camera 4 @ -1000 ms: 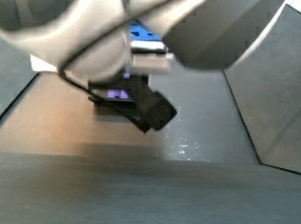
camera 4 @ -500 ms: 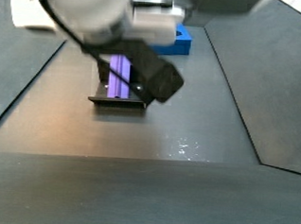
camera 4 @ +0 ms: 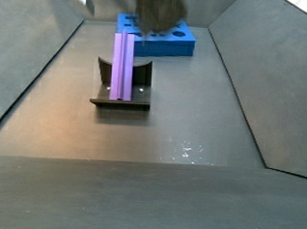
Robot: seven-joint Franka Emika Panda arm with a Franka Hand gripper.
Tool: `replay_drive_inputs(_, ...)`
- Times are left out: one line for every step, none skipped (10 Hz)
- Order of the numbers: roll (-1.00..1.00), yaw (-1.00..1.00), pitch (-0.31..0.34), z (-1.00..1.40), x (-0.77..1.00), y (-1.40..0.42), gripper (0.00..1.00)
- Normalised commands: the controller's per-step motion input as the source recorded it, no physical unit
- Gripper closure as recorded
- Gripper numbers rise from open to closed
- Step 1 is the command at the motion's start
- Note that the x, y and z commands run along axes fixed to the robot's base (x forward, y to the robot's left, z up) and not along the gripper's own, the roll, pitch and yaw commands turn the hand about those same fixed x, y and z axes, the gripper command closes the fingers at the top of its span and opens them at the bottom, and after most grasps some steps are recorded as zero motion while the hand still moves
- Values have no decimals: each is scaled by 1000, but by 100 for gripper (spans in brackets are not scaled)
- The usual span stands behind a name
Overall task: Pick up the star object. Move up. Place the star object on the fixture. Regrasp the star object. Move to above the board. Insert the star object.
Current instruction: Regrasp the star object.
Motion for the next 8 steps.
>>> replay_drive_inputs(1000, 12, 41, 625, -59, -1000, 0)
replay_drive_inputs(1000, 12, 38, 433, -52, -990, 0)
replay_drive_inputs(1000, 12, 36, 320, -43, -861, 0)
replay_drive_inputs(1000, 12, 33, 161, -32, -584, 0)
replay_drive_inputs(1000, 13, 30, 93, -29, -372, 0)
replay_drive_inputs(1000, 13, 26, 56, -28, -158, 0)
replay_drive_inputs(1000, 14, 24, 39, -28, -43, 0)
replay_drive_inputs(1000, 15, 19, 19, -12, -39, 0)
